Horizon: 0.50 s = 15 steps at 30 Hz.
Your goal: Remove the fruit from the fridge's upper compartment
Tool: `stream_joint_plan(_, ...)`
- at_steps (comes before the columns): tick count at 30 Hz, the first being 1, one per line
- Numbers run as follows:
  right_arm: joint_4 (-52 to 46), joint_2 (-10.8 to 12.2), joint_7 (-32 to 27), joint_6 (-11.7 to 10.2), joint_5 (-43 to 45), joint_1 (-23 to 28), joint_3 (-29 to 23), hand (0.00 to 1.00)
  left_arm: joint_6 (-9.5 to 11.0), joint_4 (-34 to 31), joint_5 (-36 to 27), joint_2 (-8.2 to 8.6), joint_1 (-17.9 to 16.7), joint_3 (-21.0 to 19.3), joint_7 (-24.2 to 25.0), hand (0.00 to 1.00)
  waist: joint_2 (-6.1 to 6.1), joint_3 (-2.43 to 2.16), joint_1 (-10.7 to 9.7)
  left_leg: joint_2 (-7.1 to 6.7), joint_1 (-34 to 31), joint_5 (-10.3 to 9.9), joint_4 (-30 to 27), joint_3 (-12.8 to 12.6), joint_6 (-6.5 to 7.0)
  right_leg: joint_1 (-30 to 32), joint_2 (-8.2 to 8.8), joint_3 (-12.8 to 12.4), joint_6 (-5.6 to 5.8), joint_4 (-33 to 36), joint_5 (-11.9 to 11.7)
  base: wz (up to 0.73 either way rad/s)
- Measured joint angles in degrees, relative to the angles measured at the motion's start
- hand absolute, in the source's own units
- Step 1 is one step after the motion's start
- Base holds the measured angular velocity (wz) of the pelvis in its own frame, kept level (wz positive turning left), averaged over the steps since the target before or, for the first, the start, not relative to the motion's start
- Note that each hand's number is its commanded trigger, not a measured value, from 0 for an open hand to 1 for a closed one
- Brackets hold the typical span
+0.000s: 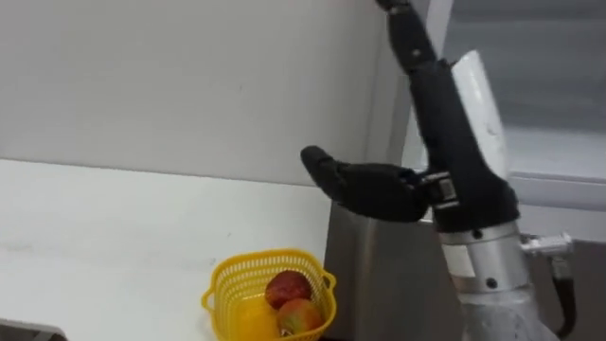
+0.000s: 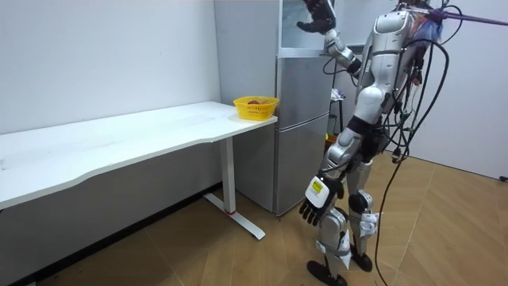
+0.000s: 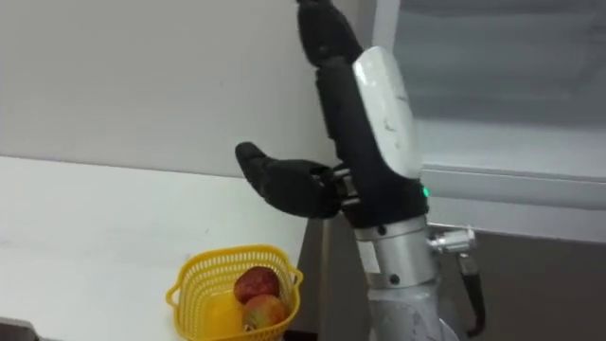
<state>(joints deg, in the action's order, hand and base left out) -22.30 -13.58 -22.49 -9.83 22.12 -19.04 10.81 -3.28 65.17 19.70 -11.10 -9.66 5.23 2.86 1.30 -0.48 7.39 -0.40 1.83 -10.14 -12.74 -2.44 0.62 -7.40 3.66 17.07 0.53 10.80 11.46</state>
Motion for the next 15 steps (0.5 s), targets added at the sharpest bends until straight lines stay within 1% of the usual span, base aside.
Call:
stream_joint_plan(1,-0.69,-0.04,-0.55,-0.30,-0.46,0.83,-0.98,0.00,0.06,0.01,-0.01,0.13,-0.17,0.00,-0.06,0.00,0.15,-0.04,-0.55,-0.01,0.09,0.00,0.02,-0.10,0.00,-0.07,-0.03,-0.22,-0.06,-0.12,-0.04,-0.09)
stream_joint_plan(3,-1.66,-0.06,-3.36,-1.10,-1.31,3.41,-4.24,0.00,0.24,0.07,-0.31,0.53,-1.22,-0.02,-0.09,0.00,0.21,0.09,-1.79,0.00,1.03,-0.02,0.54,-0.98,0.02,-0.69,-0.14,-1.50,-0.04,-0.34,-0.02,-0.19)
stream_joint_plan(4,-1.65,-0.10,-4.13,-1.21,-1.42,3.89,-5.06,0.00,0.37,0.08,-0.56,0.54,-1.41,-0.02,-0.10,0.00,0.34,0.12,-2.35,0.01,1.26,-0.04,0.61,-1.11,0.04,-0.80,-0.14,-1.58,0.00,-0.42,0.00,-0.20)
stream_joint_plan(6,-1.70,-0.11,-6.84,-1.62,-1.35,5.89,-8.11,0.00,1.02,-0.04,-0.79,0.65,-1.75,-0.24,-0.10,0.00,0.49,0.11,-3.09,0.17,1.81,-0.04,1.06,-2.17,0.03,-0.63,-0.35,-2.78,0.02,-1.03,0.00,-0.21)
stream_joint_plan(7,-1.86,-0.12,-8.00,-1.74,-1.35,6.91,-9.21,0.00,1.26,-0.08,-0.80,0.69,-1.83,-0.47,-0.07,0.00,0.57,0.06,-4.10,0.21,1.79,-0.06,1.11,-2.38,0.04,-0.40,-0.35,-2.83,0.03,-1.00,0.00,-0.14)
stream_joint_plan(9,-2.30,-0.17,-9.44,-2.27,-1.64,8.88,-10.47,0.00,1.33,0.12,-1.05,0.64,-2.21,-0.58,-0.10,0.00,0.68,0.03,-4.84,0.25,1.82,-0.06,1.37,-2.55,0.03,-0.16,-0.39,-2.88,0.01,-0.78,-0.04,-0.03)
stream_joint_plan(10,-2.28,-0.28,-9.85,-2.73,-1.99,9.76,-10.77,0.00,1.33,0.14,-1.19,0.62,-2.31,-0.57,-0.16,0.00,0.75,0.03,-5.35,0.26,1.83,-0.06,1.38,-2.58,0.03,-0.19,-0.40,-2.87,0.00,-0.80,-0.07,-0.05)
stream_joint_plan(11,-2.29,-0.29,-10.05,-3.21,-2.47,11.92,-11.55,0.00,1.36,0.14,-1.55,0.68,-2.37,-0.58,-0.44,0.00,0.84,0.02,-5.84,0.33,1.93,-0.07,1.47,-2.88,0.02,-0.13,-0.40,-2.97,0.00,-0.73,-0.07,-0.09)
stream_joint_plan(13,-2.29,-0.28,-10.51,-3.24,-2.75,15.87,-13.34,0.00,1.46,0.12,-1.60,0.97,-2.64,-0.66,-1.20,0.00,0.90,0.09,-6.54,0.58,1.80,-0.16,1.74,-3.55,-0.11,0.41,-0.53,-3.28,-0.04,-0.73,-0.09,-0.12)
stream_joint_plan(15,-2.27,-0.26,-10.56,-3.23,-3.40,17.40,-14.42,0.00,1.62,0.10,-1.60,1.07,-2.86,-0.68,-1.17,0.00,0.77,0.17,-7.20,0.67,1.82,-0.22,1.99,-3.78,-0.20,0.62,-0.68,-3.77,-0.04,-0.76,-0.10,-0.10)
